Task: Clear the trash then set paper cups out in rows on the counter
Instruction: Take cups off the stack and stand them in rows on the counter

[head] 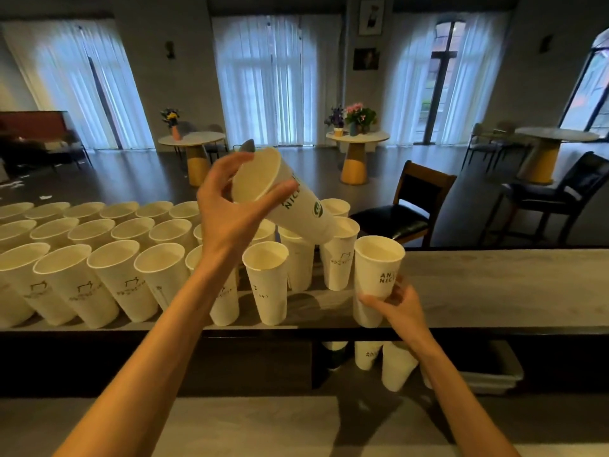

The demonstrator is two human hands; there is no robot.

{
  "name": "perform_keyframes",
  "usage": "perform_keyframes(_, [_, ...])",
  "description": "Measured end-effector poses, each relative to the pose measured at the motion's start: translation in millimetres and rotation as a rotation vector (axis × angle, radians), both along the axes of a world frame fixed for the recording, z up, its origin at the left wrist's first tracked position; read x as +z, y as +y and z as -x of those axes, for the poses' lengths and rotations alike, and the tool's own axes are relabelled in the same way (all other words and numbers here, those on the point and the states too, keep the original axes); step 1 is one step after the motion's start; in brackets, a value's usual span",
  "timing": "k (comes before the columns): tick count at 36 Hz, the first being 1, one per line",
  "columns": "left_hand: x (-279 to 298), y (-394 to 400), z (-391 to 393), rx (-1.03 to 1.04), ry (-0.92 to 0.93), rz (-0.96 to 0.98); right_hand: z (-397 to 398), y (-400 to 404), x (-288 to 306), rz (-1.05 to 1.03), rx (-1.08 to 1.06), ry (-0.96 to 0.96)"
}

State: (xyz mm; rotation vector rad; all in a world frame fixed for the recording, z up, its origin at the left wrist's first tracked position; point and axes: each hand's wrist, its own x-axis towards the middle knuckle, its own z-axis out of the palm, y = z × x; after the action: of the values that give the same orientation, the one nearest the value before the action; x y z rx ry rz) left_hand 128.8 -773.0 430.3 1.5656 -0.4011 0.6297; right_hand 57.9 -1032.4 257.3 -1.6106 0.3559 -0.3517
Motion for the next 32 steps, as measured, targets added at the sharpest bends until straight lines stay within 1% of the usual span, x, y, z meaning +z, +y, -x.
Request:
perform_keyframes(2, [-8.6,-2.1,-5.5,0.004,0.008,-0.205,-4.3,0.9,-0.6,0.028,-0.013,-0.011])
perform_keyframes(4, [-21.7,-8.5,-8.5,-0.034,0.026,-0.396,-11.3,2.1,-4.4,0.065,-0.006,-0.019])
perform_keyframes(6, [-34.2,-16.3,-11.2,-0.070,-0.003,-0.555,-18.4,3.4,-9.5,0.090,-0.005,-0.021])
perform_keyframes(9, [-44.6,-28.2,-16.8,-0.109,-0.051,-0.757,-26.0,3.1,-15.6,0.097,-0.008,-0.014])
perform_keyframes(14, [-66.0,-43.3,-33.1,-0.121,-0.012,-1.055,-31.1,4.0,-24.7,0.115,-0.001,-0.018])
perform_keyframes(18, [-80.8,-46.8,-40.0,-0.097,0.011,-1.137,-33.5,6.1,-24.4,0.144,0.017,-0.023])
perform_keyframes(23, [-85.6,-47.5,-44.3,-0.074,0.043,-1.140,-39.6,6.4,-26.9,0.177,0.029,-0.009])
perform_keyframes(32, [-77.6,-47.8,-45.9,-0.010,-0.017,-1.295,-42.8,11.0,-33.5,0.184,0.065,-0.024])
